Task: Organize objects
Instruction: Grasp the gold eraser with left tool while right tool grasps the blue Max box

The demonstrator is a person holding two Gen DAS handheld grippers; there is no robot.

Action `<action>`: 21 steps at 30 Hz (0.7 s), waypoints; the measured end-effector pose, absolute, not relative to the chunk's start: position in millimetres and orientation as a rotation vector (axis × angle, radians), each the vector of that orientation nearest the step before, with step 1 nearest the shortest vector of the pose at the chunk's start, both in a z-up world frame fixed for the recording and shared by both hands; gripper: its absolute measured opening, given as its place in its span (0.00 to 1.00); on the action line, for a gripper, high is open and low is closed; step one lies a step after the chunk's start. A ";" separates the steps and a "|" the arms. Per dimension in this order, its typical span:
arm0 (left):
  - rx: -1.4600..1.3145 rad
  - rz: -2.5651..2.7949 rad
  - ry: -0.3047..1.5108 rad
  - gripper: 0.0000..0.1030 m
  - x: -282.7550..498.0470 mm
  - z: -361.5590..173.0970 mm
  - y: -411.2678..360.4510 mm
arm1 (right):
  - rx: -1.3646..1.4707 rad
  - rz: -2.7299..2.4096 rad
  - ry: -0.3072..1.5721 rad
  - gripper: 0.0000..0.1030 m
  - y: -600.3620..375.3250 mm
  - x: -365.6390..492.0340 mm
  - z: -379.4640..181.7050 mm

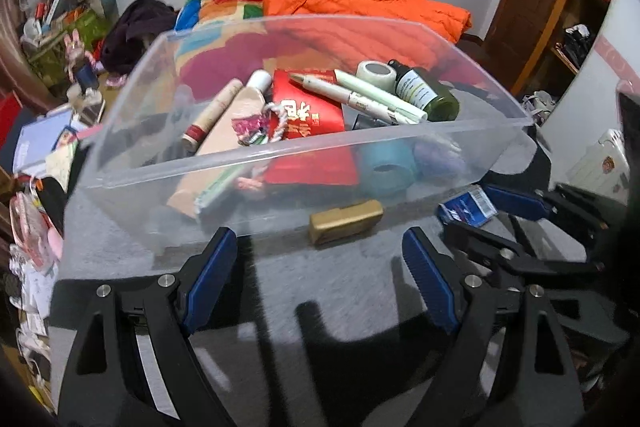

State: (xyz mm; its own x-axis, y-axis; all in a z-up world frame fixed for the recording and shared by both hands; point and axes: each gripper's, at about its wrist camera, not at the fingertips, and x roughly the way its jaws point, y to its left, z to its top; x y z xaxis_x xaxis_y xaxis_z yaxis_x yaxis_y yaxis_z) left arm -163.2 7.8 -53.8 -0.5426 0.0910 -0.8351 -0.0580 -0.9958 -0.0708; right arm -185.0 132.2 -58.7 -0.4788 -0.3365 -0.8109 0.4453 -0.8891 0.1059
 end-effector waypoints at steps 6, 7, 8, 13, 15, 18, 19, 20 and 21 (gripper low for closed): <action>-1.557 2.653 -0.231 0.79 -175.8 -64.3 1.5 | 1.250 -2.365 0.115 0.45 140.8 -182.3 -58.4; -1.565 2.656 -0.252 0.76 -176.1 -64.9 0.4 | 1.245 -2.367 0.119 0.45 140.0 -181.4 -58.4; -1.565 2.670 -0.268 0.75 -175.4 -64.6 -0.6 | 1.239 -2.369 0.126 0.45 138.8 -180.5 -58.1; -1.547 2.672 -0.311 0.48 -169.3 -63.0 0.6 | 1.207 -2.375 0.158 0.45 134.3 -174.6 -56.4; -1.539 2.633 -0.305 0.39 -166.2 -61.0 5.0 | 1.201 -2.378 0.161 0.45 134.6 -173.2 -55.7; -1.522 2.646 -0.253 0.39 -158.9 -61.1 10.1 | 1.196 -2.378 0.151 0.45 135.9 -172.3 -54.3; -1.515 2.650 -0.239 0.36 -155.8 -61.2 10.8 | 1.194 -2.378 0.148 0.45 136.2 -172.0 -53.5; -1.513 2.652 -0.230 0.33 -153.5 -60.9 11.2 | 1.191 -2.378 0.147 0.45 136.5 -171.7 -52.7; -1.507 2.651 -0.221 0.29 -150.9 -60.1 10.6 | 1.186 -2.380 0.146 0.45 136.5 -171.2 -51.0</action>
State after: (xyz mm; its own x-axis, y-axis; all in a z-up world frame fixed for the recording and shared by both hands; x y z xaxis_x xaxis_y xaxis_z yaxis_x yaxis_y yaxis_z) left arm -150.9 10.6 -60.1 -0.5113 0.1441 -0.8472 -0.0019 -0.9860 -0.1666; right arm -171.2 136.5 -51.0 -0.5133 -0.3651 -0.7767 0.4575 -0.8821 0.1123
